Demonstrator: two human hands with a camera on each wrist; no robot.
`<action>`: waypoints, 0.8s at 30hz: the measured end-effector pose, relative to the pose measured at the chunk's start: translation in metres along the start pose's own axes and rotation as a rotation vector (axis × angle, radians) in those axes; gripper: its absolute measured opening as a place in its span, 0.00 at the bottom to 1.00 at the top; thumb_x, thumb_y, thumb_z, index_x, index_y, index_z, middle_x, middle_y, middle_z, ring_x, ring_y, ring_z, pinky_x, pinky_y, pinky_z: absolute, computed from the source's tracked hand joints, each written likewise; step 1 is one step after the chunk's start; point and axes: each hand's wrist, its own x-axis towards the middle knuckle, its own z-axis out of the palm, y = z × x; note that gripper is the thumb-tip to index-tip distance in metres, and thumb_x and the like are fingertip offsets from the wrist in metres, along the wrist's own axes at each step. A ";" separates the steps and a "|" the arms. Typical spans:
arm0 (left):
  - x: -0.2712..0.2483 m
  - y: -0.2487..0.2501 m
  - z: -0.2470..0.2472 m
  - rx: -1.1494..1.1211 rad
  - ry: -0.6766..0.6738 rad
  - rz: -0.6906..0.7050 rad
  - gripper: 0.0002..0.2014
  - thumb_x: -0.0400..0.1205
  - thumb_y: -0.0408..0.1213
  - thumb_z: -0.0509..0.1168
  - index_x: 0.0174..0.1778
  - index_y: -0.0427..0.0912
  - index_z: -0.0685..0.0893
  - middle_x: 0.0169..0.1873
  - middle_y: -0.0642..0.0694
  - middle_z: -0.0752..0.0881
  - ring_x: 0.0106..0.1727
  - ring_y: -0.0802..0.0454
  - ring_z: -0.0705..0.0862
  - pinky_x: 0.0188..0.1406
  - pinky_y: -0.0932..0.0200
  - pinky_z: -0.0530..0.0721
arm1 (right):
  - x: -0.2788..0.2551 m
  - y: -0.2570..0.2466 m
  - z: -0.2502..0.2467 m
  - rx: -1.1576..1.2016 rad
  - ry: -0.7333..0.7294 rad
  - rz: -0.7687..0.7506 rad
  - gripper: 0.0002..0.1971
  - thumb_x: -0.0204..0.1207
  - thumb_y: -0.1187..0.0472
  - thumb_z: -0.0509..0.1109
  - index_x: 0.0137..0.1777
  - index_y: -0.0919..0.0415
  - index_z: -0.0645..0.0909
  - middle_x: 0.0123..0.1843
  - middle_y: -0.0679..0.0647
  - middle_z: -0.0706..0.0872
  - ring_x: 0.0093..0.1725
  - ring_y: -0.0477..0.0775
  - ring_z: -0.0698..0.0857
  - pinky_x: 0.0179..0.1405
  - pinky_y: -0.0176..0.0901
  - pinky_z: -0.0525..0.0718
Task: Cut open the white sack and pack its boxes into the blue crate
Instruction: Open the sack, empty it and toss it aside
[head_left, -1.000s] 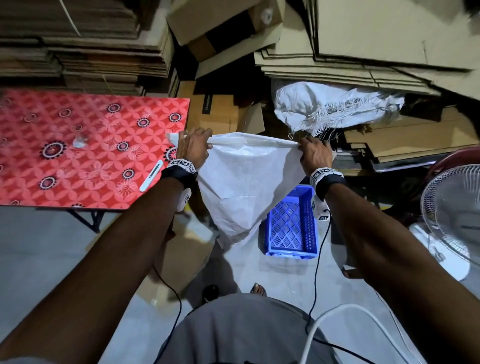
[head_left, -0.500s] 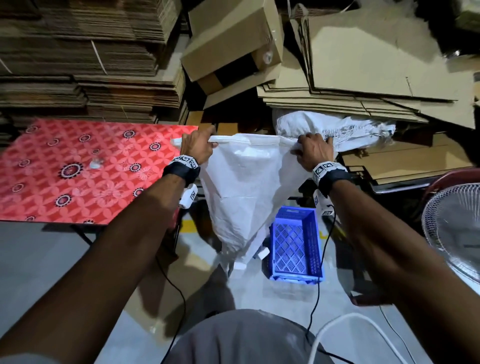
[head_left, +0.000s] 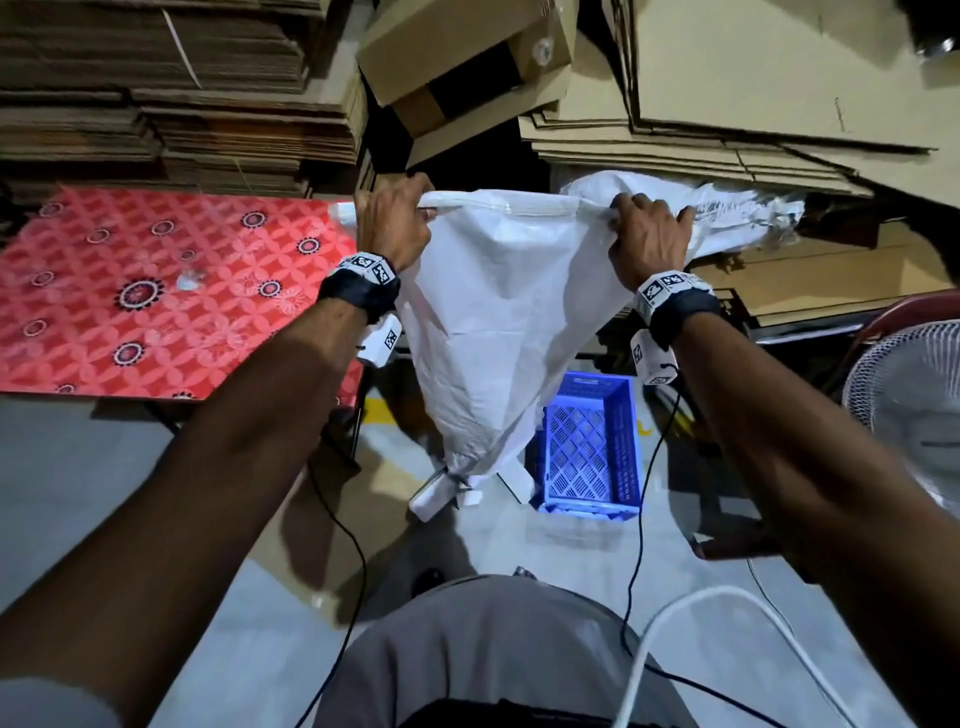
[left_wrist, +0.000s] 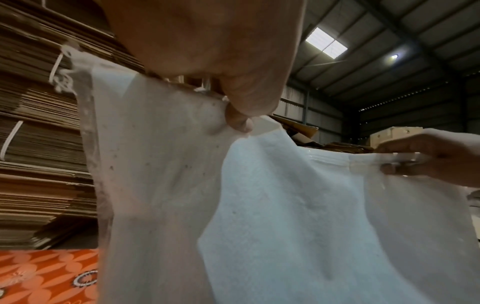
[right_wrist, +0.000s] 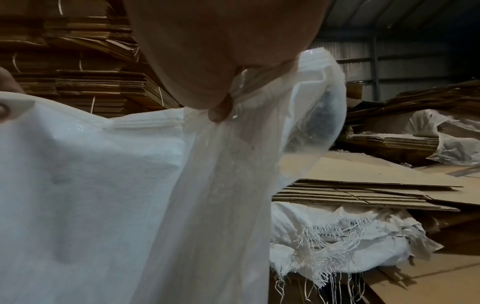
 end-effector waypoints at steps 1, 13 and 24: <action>-0.002 0.001 0.001 0.000 0.006 0.009 0.10 0.79 0.35 0.65 0.55 0.50 0.81 0.50 0.45 0.89 0.58 0.37 0.83 0.60 0.40 0.74 | 0.000 -0.002 0.000 0.000 -0.004 0.005 0.13 0.73 0.66 0.64 0.58 0.56 0.78 0.55 0.59 0.86 0.56 0.66 0.83 0.63 0.64 0.69; -0.015 0.006 -0.011 0.093 0.073 -0.014 0.13 0.81 0.36 0.63 0.62 0.45 0.77 0.56 0.42 0.85 0.63 0.38 0.79 0.65 0.37 0.70 | -0.001 -0.004 -0.010 0.009 0.075 -0.008 0.13 0.72 0.62 0.66 0.57 0.58 0.79 0.54 0.59 0.87 0.56 0.66 0.82 0.61 0.64 0.70; -0.004 0.006 -0.036 0.017 -0.018 -0.023 0.12 0.69 0.42 0.64 0.46 0.49 0.86 0.36 0.41 0.87 0.48 0.36 0.86 0.55 0.46 0.79 | 0.000 0.009 -0.009 0.192 0.164 -0.006 0.20 0.80 0.63 0.61 0.67 0.49 0.85 0.57 0.56 0.92 0.55 0.62 0.89 0.67 0.62 0.70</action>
